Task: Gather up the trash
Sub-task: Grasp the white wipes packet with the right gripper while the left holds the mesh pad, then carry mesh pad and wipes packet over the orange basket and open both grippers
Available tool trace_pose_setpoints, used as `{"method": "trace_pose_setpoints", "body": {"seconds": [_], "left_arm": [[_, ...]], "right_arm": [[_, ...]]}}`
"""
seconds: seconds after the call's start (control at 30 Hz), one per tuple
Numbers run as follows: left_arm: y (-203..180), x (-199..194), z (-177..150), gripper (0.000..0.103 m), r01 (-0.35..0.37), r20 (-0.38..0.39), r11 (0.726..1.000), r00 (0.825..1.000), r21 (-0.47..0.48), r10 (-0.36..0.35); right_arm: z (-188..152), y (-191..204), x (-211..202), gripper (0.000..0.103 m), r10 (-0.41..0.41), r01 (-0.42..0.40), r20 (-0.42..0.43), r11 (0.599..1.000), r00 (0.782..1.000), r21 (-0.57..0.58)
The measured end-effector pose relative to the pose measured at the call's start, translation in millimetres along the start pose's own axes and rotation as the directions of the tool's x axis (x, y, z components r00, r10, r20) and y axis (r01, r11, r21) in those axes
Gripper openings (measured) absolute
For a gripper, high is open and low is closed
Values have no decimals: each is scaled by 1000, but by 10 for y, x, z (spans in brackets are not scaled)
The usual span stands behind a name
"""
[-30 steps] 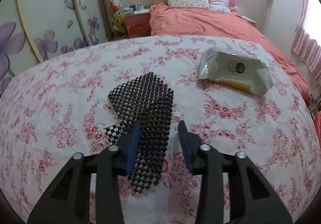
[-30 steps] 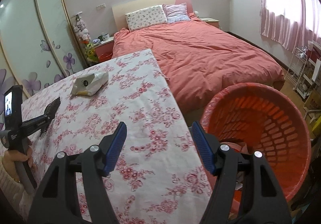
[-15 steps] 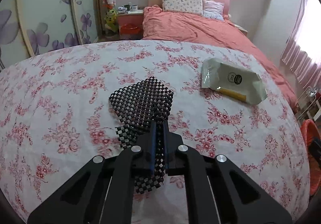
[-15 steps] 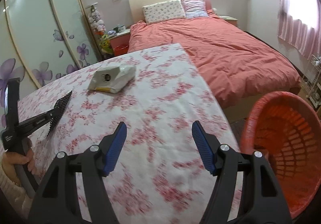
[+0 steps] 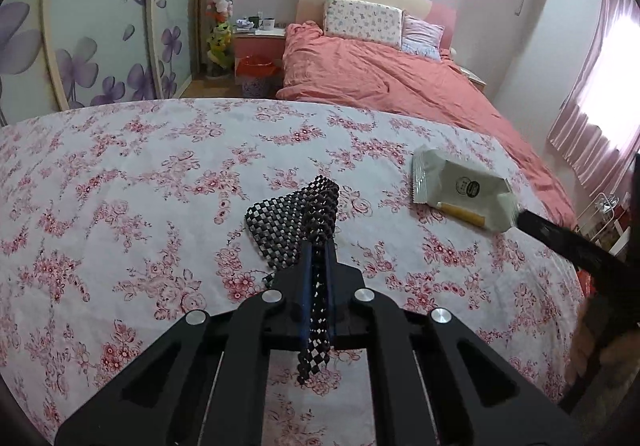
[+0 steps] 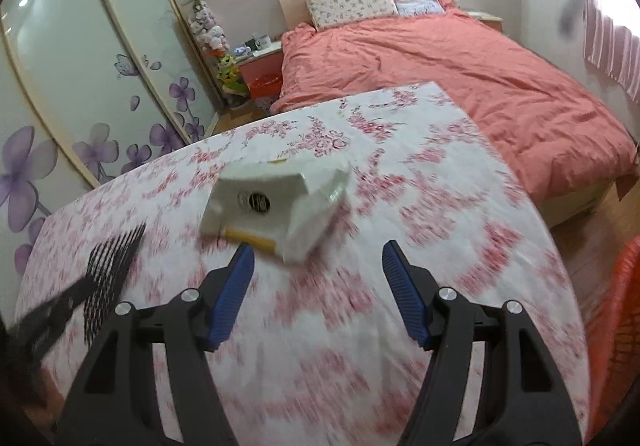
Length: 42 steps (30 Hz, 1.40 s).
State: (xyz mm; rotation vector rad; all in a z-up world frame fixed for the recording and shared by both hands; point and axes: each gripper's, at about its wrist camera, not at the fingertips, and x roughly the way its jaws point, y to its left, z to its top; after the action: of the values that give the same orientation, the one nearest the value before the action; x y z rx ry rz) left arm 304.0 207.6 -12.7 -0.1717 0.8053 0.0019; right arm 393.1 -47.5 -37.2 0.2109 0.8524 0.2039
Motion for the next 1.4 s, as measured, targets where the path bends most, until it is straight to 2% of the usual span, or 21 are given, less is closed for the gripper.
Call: {"method": "trace_pose_setpoints", "body": {"seconds": [0.13,0.17,0.2,0.3,0.4,0.73,1.03,1.4], "left_arm": [[24,25,-15,6,9,-3,1000,1000,1,-9],[29,28,-19,6,12,-4,1000,1000,0,-12],[34,31,-22,6,15,-5,1000,1000,-2,-15],[33,23,-25,6,23,-4,1000,1000,-2,-23],[21,8,-35,6,29,-4,1000,1000,-1,-29],[-83,-58,-126,6,55,-13,999,998,4,-54],[-320,-363,-73,6,80,40,996,996,43,-82],[-933,-708,-102,6,169,79,978,981,120,-179]], "right_arm": [[87,41,259,47,-14,15,-52,1000,999,26],[88,44,299,37,-23,24,-64,999,998,22],[82,50,340,22,-30,31,-79,999,996,16],[40,44,326,11,-28,29,-78,1000,997,2],[-14,13,226,6,-25,26,-64,1000,998,5],[-167,-140,-312,3,-63,63,18,998,998,-3],[-258,-311,-756,3,-77,76,60,997,995,11],[-454,-705,-1466,3,-136,127,130,989,982,78]]}}
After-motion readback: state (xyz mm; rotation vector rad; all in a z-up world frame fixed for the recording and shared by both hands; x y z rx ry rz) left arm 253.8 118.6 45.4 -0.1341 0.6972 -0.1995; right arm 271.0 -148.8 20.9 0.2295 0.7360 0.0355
